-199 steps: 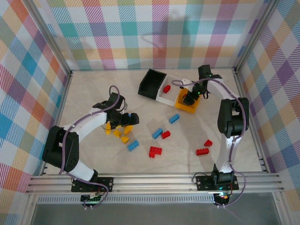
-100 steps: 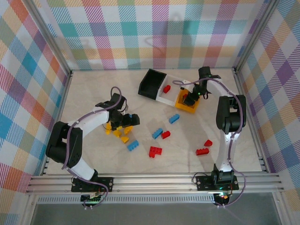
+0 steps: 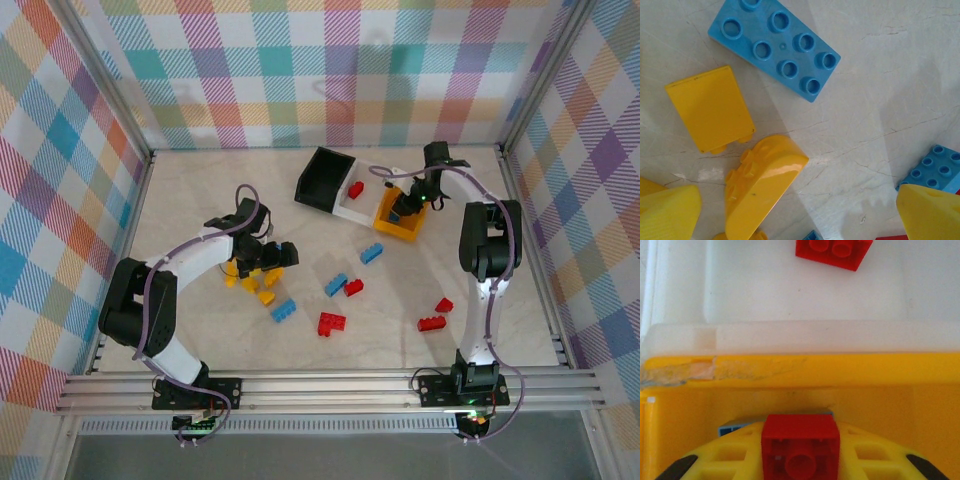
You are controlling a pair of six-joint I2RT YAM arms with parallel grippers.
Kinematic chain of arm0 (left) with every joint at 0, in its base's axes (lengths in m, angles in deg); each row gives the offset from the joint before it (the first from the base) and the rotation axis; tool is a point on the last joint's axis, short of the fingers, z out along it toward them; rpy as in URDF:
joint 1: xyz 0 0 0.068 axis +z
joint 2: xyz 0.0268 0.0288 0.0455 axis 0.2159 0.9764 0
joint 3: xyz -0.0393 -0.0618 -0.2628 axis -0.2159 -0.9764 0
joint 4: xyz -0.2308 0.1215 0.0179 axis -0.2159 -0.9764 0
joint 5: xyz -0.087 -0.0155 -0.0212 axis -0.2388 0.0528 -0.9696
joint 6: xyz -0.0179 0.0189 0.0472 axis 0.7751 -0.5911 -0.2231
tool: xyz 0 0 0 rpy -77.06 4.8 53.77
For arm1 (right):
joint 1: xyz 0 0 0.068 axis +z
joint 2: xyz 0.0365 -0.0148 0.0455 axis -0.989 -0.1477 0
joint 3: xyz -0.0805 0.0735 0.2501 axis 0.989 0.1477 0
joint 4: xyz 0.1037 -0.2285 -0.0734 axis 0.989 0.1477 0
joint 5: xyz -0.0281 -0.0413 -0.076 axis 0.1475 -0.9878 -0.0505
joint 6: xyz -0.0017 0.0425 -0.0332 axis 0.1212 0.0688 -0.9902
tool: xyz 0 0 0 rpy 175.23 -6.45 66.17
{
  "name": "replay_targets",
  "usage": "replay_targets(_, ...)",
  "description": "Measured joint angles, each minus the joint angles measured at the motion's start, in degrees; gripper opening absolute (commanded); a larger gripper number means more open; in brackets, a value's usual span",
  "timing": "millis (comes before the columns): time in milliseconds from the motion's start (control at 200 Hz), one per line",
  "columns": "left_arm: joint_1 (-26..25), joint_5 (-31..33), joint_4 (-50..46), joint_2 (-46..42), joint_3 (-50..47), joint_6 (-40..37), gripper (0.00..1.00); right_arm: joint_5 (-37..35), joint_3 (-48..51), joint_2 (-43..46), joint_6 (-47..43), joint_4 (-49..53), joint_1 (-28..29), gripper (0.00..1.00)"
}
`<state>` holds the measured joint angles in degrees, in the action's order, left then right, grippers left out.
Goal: Sort the legos into containers by color
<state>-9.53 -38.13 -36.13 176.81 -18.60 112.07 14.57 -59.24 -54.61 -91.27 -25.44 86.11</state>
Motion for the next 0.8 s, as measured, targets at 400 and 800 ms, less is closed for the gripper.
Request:
replay_targets(400,0.0,0.0,0.0,-0.3,0.0,0.1,1.0,3.8,3.3,11.9,13.8,-7.6,0.4,0.18)
replay_targets(800,0.0,2.6,-2.5,-3.1,1.6,-0.6,1.0,4.9,-5.0,1.9,30.0,-15.2,8.9,0.39)
